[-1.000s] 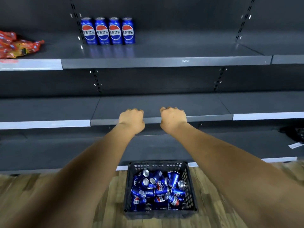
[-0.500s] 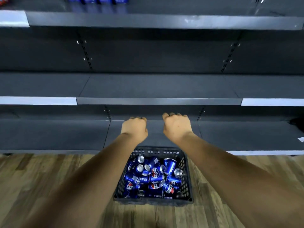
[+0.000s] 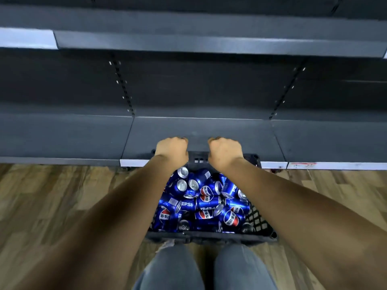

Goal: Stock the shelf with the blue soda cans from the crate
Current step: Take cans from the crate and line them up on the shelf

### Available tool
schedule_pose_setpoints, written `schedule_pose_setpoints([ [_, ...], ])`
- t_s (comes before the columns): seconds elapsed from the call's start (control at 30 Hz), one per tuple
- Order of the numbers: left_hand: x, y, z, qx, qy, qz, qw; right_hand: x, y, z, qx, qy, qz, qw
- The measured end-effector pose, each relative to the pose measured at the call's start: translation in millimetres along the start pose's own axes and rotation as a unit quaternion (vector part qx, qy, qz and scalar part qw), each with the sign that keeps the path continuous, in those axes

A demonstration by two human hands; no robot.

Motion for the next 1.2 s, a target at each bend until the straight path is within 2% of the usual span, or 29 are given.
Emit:
schedule_pose_setpoints([
  [0.23,-22.8,-45.0,81.7,0.027,0.009,-0.039,0.999,-19.6,-36.2,117.3,-0.041,0.021,-0.006,0.999],
  [0.33,-12.3,-50.7,135.0,-0.007,0.039,-0.042,0.998,-21.9,-43.7,157.9,-0.066,0.019,0.007,0.998],
  [0.5,9.0,-39.9,210.1,-0.078,0.086,-0.034,0.993,-9.7,-36.0,222.6,-0.156,0.058,0.026,0.986],
  [0.67,6.8,-34.2,251.9,-0.110,0.089,-0.045,0.989,6.4,-38.0,280.4,-0.224,0.062,0.114,0.966],
  [0.77,7.2,-31.8,274.2,-0.120,0.102,-0.048,0.986,10.7,-38.6,311.5,-0.255,0.063,0.137,0.955],
  [0.9,7.5,-23.5,298.3,-0.099,0.155,-0.050,0.982,8.9,-36.8,341.9,-0.258,0.103,0.100,0.955],
  [1.07,10.8,-22.0,312.2,-0.103,0.159,-0.040,0.981,16.6,-44.3,363.4,-0.289,0.130,0.025,0.948],
  [1.2,8.8,-24.5,319.0,-0.095,0.176,-0.053,0.978,23.6,-45.0,374.0,-0.298,0.115,0.034,0.947],
])
Point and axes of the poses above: each hand's wrist, its own y-axis away from the middle knuckle, its own z-axis out of the palm, x = y × z, the point moved 3 cm from there along -y, towards the middle knuckle, and after that the axes turned 12 degrees about z, right-handed, at the moved point
